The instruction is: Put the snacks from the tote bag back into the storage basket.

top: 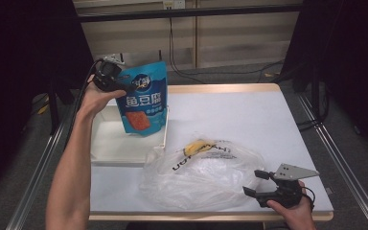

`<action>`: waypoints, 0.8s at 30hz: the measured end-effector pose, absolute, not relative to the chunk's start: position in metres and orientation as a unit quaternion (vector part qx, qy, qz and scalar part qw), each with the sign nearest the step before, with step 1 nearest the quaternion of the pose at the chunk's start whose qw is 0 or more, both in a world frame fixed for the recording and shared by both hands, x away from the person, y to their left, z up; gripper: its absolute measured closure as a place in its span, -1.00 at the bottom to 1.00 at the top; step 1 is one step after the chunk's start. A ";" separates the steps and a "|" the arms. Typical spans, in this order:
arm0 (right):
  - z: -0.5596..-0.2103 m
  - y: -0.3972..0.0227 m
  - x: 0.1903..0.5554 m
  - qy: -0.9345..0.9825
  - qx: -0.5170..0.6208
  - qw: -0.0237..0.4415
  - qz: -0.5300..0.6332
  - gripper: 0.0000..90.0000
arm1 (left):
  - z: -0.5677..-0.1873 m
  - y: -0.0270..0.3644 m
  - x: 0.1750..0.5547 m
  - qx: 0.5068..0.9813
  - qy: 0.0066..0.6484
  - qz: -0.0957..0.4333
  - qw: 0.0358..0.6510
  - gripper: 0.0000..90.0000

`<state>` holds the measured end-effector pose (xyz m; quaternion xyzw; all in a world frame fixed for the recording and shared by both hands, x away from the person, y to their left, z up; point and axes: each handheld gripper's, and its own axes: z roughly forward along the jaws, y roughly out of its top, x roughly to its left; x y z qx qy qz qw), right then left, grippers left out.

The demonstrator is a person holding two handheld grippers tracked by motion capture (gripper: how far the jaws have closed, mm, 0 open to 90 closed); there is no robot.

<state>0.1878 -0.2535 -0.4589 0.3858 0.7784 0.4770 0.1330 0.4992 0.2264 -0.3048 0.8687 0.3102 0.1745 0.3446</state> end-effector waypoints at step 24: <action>-0.460 -0.253 0.190 0.777 0.388 0.134 0.477 -0.45 | -0.313 0.238 0.497 0.848 0.360 0.169 0.350 -0.68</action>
